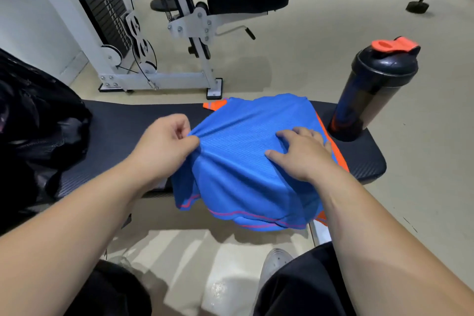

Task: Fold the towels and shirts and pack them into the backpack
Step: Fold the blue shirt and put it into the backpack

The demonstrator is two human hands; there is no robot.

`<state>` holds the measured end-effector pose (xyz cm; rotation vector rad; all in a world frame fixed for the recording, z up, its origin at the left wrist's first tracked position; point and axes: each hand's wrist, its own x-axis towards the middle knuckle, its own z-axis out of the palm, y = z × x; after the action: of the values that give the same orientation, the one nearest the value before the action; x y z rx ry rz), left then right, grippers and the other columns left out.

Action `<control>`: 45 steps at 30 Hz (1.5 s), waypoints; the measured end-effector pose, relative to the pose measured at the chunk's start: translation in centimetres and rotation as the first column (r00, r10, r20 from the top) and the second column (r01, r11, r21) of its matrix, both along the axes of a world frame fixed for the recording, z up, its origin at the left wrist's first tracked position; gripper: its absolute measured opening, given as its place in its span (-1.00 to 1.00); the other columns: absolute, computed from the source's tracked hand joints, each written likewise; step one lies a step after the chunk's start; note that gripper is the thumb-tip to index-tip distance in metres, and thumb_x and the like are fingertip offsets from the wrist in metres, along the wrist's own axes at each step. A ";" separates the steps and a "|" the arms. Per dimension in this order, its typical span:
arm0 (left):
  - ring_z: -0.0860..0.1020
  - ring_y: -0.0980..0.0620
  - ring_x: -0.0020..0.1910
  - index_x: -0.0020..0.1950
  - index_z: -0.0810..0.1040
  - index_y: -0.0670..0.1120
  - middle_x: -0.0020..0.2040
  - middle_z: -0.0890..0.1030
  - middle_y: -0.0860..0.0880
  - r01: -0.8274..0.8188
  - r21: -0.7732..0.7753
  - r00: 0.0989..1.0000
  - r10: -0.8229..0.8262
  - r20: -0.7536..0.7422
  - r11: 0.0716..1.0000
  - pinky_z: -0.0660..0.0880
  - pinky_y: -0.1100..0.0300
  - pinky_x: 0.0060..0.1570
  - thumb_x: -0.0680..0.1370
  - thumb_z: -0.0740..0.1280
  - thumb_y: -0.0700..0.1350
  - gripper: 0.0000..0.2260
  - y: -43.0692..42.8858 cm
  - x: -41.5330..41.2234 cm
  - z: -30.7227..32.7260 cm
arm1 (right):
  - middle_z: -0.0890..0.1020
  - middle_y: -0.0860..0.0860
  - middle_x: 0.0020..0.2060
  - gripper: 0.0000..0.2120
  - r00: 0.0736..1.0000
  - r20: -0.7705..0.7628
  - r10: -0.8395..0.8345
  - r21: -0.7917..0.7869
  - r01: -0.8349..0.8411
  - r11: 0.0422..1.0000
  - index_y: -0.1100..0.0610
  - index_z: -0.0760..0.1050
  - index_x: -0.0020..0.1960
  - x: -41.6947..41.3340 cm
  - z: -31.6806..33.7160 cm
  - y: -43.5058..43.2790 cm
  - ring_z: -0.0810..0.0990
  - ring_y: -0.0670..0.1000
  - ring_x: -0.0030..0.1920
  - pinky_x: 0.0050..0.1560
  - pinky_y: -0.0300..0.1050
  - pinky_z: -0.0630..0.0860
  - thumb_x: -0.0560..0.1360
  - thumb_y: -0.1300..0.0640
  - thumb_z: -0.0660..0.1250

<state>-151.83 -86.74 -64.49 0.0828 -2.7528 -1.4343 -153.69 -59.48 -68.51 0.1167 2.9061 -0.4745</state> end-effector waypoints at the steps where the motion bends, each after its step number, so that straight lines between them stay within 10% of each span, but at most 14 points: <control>1: 0.22 0.06 -0.48 -0.33 0.32 -0.10 -0.50 0.32 0.04 0.002 0.031 1.000 -0.001 -0.007 1.000 0.12 0.18 -0.40 0.40 0.35 -0.23 -0.78 -0.8 0.1 0.4 | 0.23 -0.01 0.55 -0.34 1.000 0.005 0.008 0.013 -0.008 1.000 -0.20 0.29 0.50 0.0 -0.1 -0.2 0.10 0.16 0.55 0.50 0.31 0.06 0.47 -0.41 0.22; 9: 0.28 0.13 -0.50 -0.39 0.36 -0.09 -0.53 0.36 0.11 0.385 -0.433 0.895 -0.215 0.390 0.815 0.22 0.24 -0.49 0.36 0.43 -0.22 -0.74 -7.0 1.8 -0.5 | 0.08 0.02 0.61 -0.27 0.998 0.021 0.063 0.050 -0.064 0.997 -0.24 0.15 0.55 0.3 -1.1 -2.2 0.01 0.18 0.59 0.51 0.36 -0.02 0.45 -0.44 0.21; 14: 0.43 0.03 -0.48 -0.28 0.45 -0.08 -0.42 0.53 0.01 0.529 -0.370 0.764 -0.239 0.600 0.763 0.36 0.22 -0.45 0.39 0.56 -0.03 -0.70 -7.5 2.1 -2.0 | -0.15 0.12 0.63 -0.22 0.999 0.004 0.048 0.079 -0.048 0.996 -0.23 0.08 0.58 0.3 -1.4 -4.1 -0.12 0.26 0.61 0.56 0.28 -0.12 0.46 -0.44 0.23; 22: 0.54 -0.05 0.05 0.16 0.50 -0.01 0.05 0.57 0.05 0.142 -0.469 0.972 -0.034 0.232 0.872 0.50 0.04 0.09 0.47 0.40 0.25 -0.57 -2.4 -4.2 -3.7 | 0.34 0.11 0.47 -0.33 0.990 -0.119 -0.072 0.109 0.085 0.990 0.04 0.41 0.44 -1.8 -2.1 -3.7 0.28 0.23 0.44 0.48 0.14 0.18 0.50 -0.37 0.22; 29: 0.51 -0.10 -0.06 -0.18 0.47 -0.01 -0.09 0.59 -0.02 0.020 -0.495 0.993 0.039 0.108 0.869 0.36 0.12 -0.18 0.50 0.32 -0.06 -0.92 0.3 -7.5 -5.4 | 0.55 0.09 0.25 -0.65 0.907 -0.414 -0.083 -0.139 0.028 0.990 0.21 0.62 0.16 -2.5 -1.7 -3.7 0.47 0.21 0.27 0.29 0.04 0.42 0.54 -0.03 0.36; 36: 0.47 -0.07 -0.26 -0.27 0.45 -0.13 -0.32 0.53 -0.02 -0.124 -0.360 0.991 0.097 -0.091 0.925 0.37 0.07 -0.31 0.40 0.37 -0.10 -0.85 -1.4 -6.0 -3.2 | 0.61 0.10 0.07 -0.81 0.802 -0.593 -0.075 -0.282 -0.119 0.952 0.23 0.66 0.09 -2.4 -0.2 -3.2 0.57 0.08 0.13 0.17 -0.14 0.41 0.55 0.23 0.32; 45: 0.64 0.01 -0.46 -0.34 0.45 -0.12 -0.41 0.63 -0.13 0.373 -0.483 0.875 -0.126 0.468 0.792 0.48 0.21 -0.43 0.38 0.39 -0.14 -0.84 -7.7 0.3 0.3 | 0.62 -0.13 -0.28 -0.88 0.908 -0.078 0.412 -0.213 -0.419 0.883 0.05 0.59 -0.19 0.0 0.1 -4.7 0.55 -0.09 -0.23 -0.16 -0.13 0.42 0.52 0.07 0.40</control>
<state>-151.56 -94.49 -64.22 -0.0120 -3.5438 -0.6042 -153.70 -64.19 -68.37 -0.5420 2.7609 -0.7205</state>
